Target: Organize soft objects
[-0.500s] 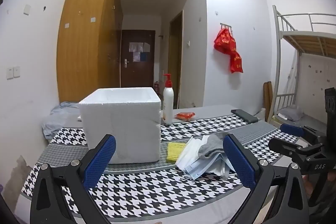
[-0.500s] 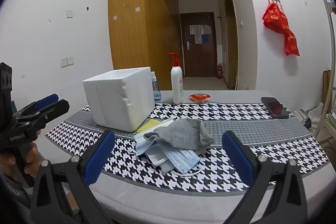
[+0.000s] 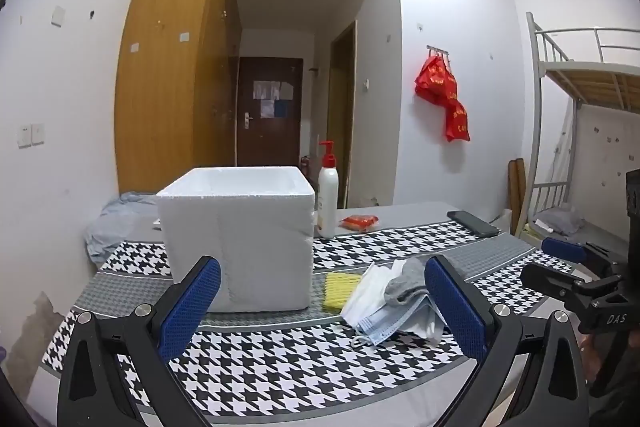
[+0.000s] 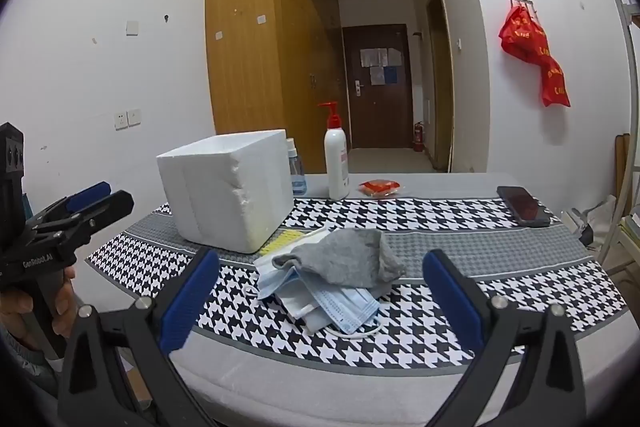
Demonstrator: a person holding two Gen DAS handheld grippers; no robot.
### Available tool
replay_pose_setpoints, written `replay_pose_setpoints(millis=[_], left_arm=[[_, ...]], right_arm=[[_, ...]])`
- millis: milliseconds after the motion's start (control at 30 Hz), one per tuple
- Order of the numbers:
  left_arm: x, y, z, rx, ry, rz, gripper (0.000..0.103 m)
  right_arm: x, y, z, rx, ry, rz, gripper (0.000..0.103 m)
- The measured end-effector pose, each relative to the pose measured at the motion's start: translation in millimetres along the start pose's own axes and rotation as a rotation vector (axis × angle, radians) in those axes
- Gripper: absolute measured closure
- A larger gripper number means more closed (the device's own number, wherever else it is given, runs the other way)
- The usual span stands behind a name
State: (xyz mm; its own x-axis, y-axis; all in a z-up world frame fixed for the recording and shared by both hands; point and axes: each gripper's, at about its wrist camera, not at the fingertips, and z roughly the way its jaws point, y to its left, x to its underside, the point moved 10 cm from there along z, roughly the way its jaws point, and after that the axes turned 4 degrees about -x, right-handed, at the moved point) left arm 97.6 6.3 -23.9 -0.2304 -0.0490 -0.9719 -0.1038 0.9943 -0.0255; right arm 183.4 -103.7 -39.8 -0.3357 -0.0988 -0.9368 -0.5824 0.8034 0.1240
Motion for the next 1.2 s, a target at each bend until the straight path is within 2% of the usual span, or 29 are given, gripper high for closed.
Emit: replay_pose_setpoints(millis=[1200], left_arm=[[0.8, 2.0, 5.7, -0.004, 0.017, -0.008, 0.001]], right_arm=[[-0.5, -0.2, 1.8, 0.005, 0.0, -0.001, 0.0]])
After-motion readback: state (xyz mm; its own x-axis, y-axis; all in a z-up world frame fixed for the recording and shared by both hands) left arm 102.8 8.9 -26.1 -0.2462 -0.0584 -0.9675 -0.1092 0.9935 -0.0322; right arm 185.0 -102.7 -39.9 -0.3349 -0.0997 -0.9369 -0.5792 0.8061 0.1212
